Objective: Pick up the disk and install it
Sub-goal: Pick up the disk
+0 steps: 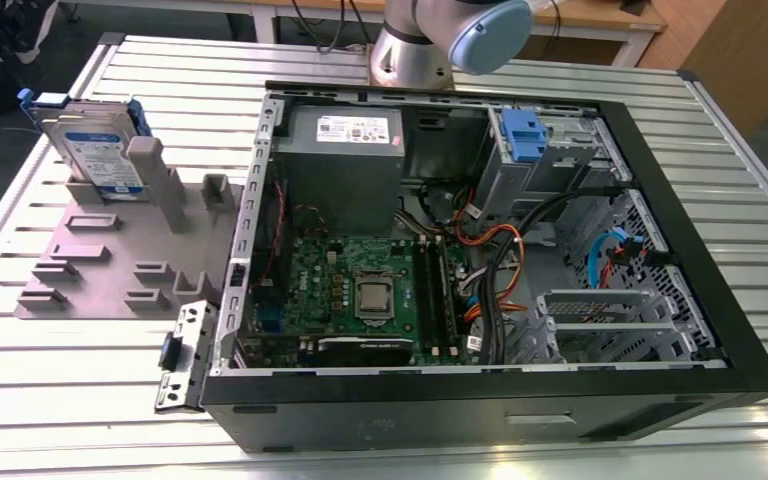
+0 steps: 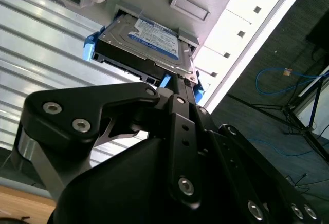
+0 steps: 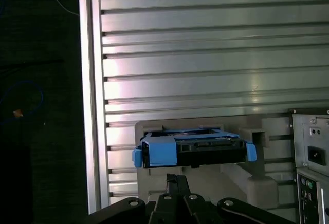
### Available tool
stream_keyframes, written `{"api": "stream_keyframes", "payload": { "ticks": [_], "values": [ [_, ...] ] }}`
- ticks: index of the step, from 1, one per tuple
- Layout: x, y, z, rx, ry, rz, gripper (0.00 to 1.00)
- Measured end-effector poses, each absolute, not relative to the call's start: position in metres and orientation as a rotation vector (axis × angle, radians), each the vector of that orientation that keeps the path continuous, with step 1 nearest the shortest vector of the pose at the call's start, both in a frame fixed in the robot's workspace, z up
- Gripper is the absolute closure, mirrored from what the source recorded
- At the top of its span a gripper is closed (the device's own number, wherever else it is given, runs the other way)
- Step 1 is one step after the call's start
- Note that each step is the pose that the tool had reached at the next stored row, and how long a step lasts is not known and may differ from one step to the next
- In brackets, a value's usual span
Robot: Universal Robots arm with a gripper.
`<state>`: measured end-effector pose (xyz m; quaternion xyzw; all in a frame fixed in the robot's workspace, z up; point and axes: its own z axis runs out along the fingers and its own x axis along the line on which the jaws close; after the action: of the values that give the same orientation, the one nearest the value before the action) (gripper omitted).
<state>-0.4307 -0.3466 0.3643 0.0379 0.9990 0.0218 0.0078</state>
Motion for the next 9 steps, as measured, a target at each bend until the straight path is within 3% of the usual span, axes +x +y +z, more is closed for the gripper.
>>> {"api": "stream_keyframes", "payload": {
  "ticks": [9],
  "values": [
    [-0.4321,-0.3466,0.3644,0.118,3.123,0.068,0.89]
  ]
}}
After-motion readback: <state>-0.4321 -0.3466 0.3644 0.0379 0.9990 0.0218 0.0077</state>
